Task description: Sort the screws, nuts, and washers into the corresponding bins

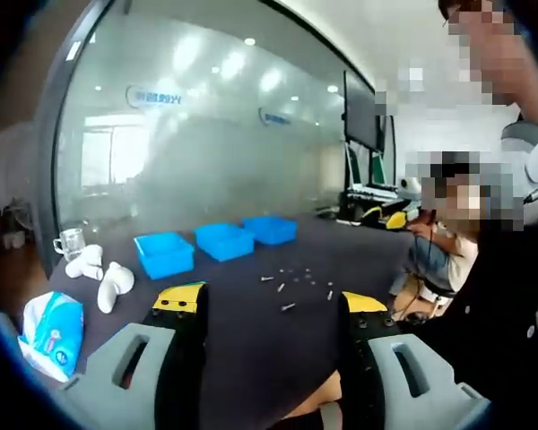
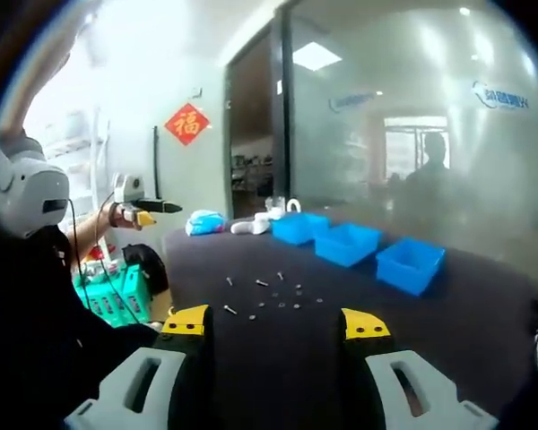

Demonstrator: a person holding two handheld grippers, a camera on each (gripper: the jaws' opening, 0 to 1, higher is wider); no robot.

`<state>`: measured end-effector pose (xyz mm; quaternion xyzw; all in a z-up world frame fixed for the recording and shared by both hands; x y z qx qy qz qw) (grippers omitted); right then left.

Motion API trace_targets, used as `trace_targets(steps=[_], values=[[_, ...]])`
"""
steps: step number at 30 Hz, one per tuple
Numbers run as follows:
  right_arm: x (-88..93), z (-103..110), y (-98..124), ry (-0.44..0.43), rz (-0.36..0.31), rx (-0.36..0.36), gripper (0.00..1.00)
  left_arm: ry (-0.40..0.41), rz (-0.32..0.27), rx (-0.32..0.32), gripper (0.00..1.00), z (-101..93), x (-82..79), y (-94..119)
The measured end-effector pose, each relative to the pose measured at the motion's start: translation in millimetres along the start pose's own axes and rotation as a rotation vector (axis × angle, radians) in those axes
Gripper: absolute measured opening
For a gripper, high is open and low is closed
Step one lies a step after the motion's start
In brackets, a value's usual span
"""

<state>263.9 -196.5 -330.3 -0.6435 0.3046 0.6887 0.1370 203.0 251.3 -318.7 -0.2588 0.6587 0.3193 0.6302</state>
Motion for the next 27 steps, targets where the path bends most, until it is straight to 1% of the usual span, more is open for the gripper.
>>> trace_targets(steps=[5, 10, 13, 16, 18, 24, 25, 27], values=[[-5.4, 2, -4, 0.025, 0.013, -0.020, 0.51, -0.009, 0.001, -0.003, 0.56, -0.7, -2.1, 2], [-10.9, 7, -15, 0.078, 0.065, -0.057, 0.51, -0.018, 0.013, -0.011, 0.56, -2.2, -0.3, 3], [-16.3, 10, -24, 0.099, 0.091, -0.084, 0.51, -0.024, 0.022, -0.014, 0.55, -2.4, 1.8, 3], [-21.8, 14, -33, 0.119, 0.111, -0.115, 0.51, -0.017, 0.017, -0.015, 0.55, -1.7, 2.6, 4], [-26.0, 18, -41, 0.156, 0.134, -0.139, 0.51, -0.015, 0.016, -0.017, 0.55, -1.1, 3.3, 5], [-33.8, 23, -63, 0.216, 0.203, -0.198, 0.51, -0.007, 0.010, -0.025, 0.55, 0.3, 5.7, 8], [-34.0, 24, -64, 0.221, 0.207, -0.202, 0.51, -0.006, 0.009, -0.026, 0.55, 0.3, 6.2, 9], [-36.1, 27, -72, 0.257, 0.234, -0.232, 0.49, -0.001, 0.005, -0.029, 0.55, 0.6, 7.2, 11]])
Point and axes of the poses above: the point that each gripper's makers call its tool centre point, and the gripper's own axes: y roughly backward along the fingers, z roughly to its left, x roughly out of its underside, the point moved 7 cm from there along y, roughly backward along the fingers, and after that the axes turned 1 degree about -z, right-handed, at the moved point
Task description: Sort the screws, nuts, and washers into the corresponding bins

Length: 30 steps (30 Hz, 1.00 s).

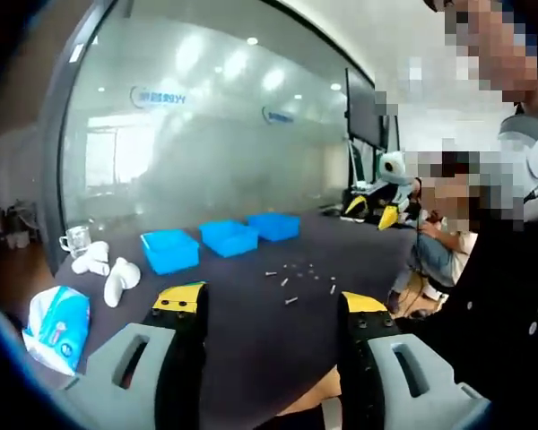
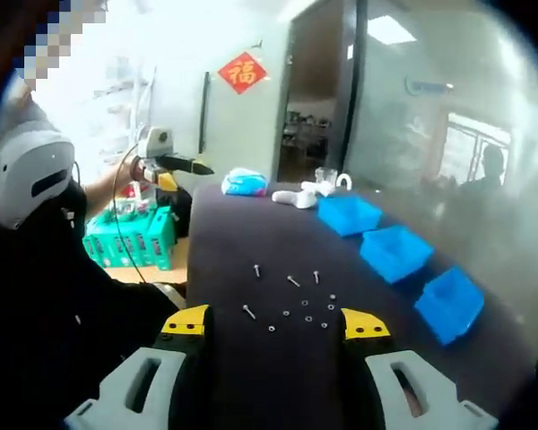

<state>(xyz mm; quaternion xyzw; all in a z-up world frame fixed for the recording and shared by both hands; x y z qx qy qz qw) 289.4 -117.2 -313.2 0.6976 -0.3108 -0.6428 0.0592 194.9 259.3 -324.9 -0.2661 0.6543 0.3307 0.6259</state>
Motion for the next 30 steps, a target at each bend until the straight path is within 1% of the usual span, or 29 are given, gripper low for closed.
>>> trace_targets(steps=[10, 15, 17, 19, 20, 21, 22, 27, 30], values=[[-18.8, 9, -40, 0.153, 0.123, -0.148, 0.48, 0.014, 0.001, -0.016, 0.55, 1.4, 4.8, 8], [-21.9, 13, -59, 0.211, 0.190, -0.209, 0.47, 0.018, -0.003, -0.025, 0.55, 0.2, 5.1, 11], [-21.9, 14, -66, 0.222, 0.221, -0.236, 0.46, 0.023, -0.006, -0.029, 0.55, -0.3, 5.7, 12], [-20.2, 15, -73, 0.252, 0.258, -0.264, 0.44, 0.024, -0.006, -0.033, 0.55, -1.0, 6.5, 13], [-19.1, 15, -76, 0.269, 0.278, -0.276, 0.42, 0.025, -0.006, -0.034, 0.55, -1.3, 6.8, 13], [-18.9, 15, -80, 0.280, 0.284, -0.278, 0.40, 0.027, -0.008, -0.035, 0.55, -1.6, 7.1, 14], [-17.2, 15, -83, 0.298, 0.314, -0.290, 0.37, 0.028, -0.008, -0.036, 0.55, -1.9, 7.4, 15], [-15.6, 21, -98, 0.293, 0.376, -0.335, 0.36, 0.036, -0.010, -0.048, 0.55, -0.8, 9.9, 19], [-10.0, 24, -105, 0.327, 0.432, -0.371, 0.33, 0.039, -0.008, -0.052, 0.55, -0.5, 11.2, 20]])
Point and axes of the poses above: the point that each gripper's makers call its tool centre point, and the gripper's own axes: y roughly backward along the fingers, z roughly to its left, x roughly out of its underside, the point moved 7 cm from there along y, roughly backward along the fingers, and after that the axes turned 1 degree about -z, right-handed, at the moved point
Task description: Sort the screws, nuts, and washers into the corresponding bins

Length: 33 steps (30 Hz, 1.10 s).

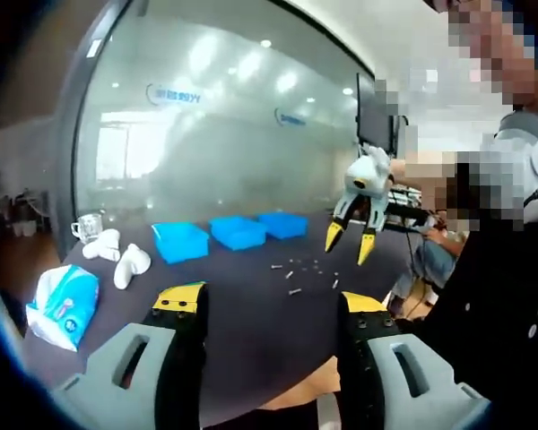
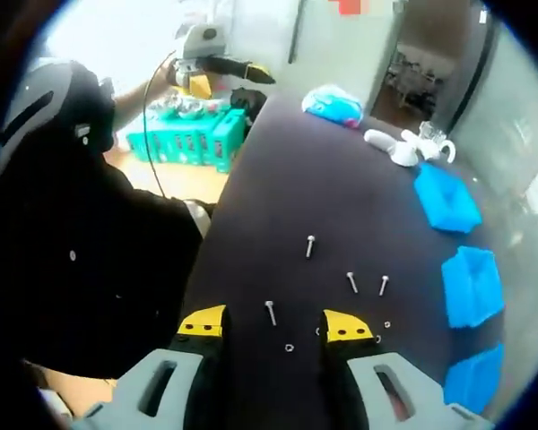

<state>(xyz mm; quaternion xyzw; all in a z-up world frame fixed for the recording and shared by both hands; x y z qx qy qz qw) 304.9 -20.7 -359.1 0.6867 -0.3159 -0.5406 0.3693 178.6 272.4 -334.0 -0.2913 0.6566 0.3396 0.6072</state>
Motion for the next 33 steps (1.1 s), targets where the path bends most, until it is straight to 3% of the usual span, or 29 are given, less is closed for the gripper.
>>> trace_targets(steps=[2, 8, 18, 31, 33], values=[[0.6, -2, -6, 0.027, 0.027, -0.012, 0.28, 0.001, -0.001, -0.001, 0.55, 0.0, 0.4, 1], [0.9, -2, -25, 0.042, 0.094, -0.058, 0.26, 0.010, -0.004, -0.008, 0.55, 0.6, 2.2, 2], [4.1, -4, -38, 0.071, 0.153, -0.085, 0.19, 0.028, -0.005, -0.021, 0.55, 0.7, 8.3, 6], [10.0, -4, -47, 0.057, 0.188, -0.121, 0.08, 0.046, -0.006, -0.042, 0.54, 0.4, 13.1, 9], [8.9, -2, -47, 0.056, 0.187, -0.129, 0.01, 0.046, -0.004, -0.042, 0.54, 0.1, 13.6, 9]])
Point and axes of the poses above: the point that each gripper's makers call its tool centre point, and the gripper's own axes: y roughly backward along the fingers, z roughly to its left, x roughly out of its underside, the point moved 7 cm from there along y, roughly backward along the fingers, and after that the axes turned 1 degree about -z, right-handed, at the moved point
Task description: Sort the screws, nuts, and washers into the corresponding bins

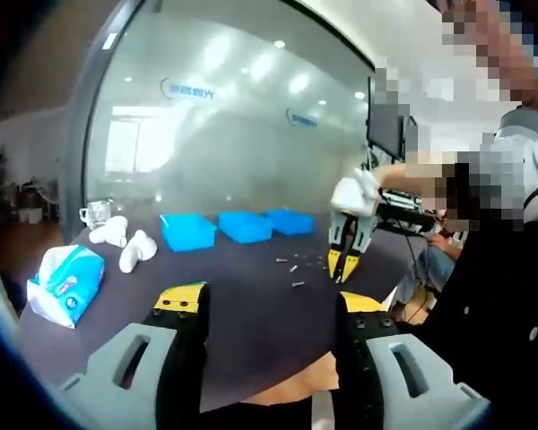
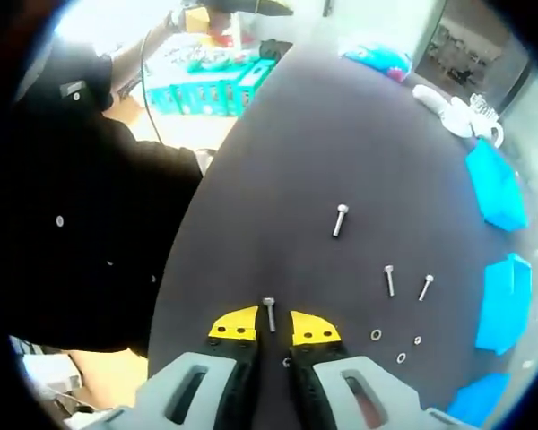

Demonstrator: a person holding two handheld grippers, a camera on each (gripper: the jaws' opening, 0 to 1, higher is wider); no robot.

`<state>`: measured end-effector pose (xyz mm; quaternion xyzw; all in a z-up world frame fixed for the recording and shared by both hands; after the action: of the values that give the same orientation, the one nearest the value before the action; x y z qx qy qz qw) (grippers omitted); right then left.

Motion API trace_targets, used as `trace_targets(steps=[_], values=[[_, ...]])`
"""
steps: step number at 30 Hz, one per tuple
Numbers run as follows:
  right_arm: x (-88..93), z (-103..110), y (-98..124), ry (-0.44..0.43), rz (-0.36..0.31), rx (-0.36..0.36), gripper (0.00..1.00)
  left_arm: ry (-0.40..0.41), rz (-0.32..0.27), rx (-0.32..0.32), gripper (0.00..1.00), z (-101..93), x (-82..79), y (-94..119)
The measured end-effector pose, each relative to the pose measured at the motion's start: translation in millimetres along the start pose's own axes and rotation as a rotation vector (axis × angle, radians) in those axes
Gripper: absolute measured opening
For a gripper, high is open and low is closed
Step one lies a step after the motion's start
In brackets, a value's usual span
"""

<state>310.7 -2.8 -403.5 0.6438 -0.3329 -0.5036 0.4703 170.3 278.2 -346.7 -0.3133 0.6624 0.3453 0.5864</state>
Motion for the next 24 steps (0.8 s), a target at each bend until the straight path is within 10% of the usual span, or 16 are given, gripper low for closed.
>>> trace_targets(steps=[13, 24], values=[[1.7, 6, 7, -0.037, -0.025, -0.008, 0.00, 0.003, -0.010, 0.005, 0.54, -3.0, 0.0, 0], [14.9, 8, 45, -0.240, -0.313, 0.095, 0.00, 0.015, -0.037, 0.028, 0.54, -2.8, -2.9, -5]])
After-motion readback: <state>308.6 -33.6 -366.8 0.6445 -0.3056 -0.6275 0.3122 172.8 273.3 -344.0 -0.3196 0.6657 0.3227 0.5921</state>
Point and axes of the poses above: the point that each gripper's makers call its tool centre point, and the gripper's own axes: y roughly backward along the fingers, z roughly to its left, x roughly out of its underside, the point moved 7 cm from there along y, roughly backward along the fingers, and after that the axes turned 1 degree about -z, right-handed, at the moved point
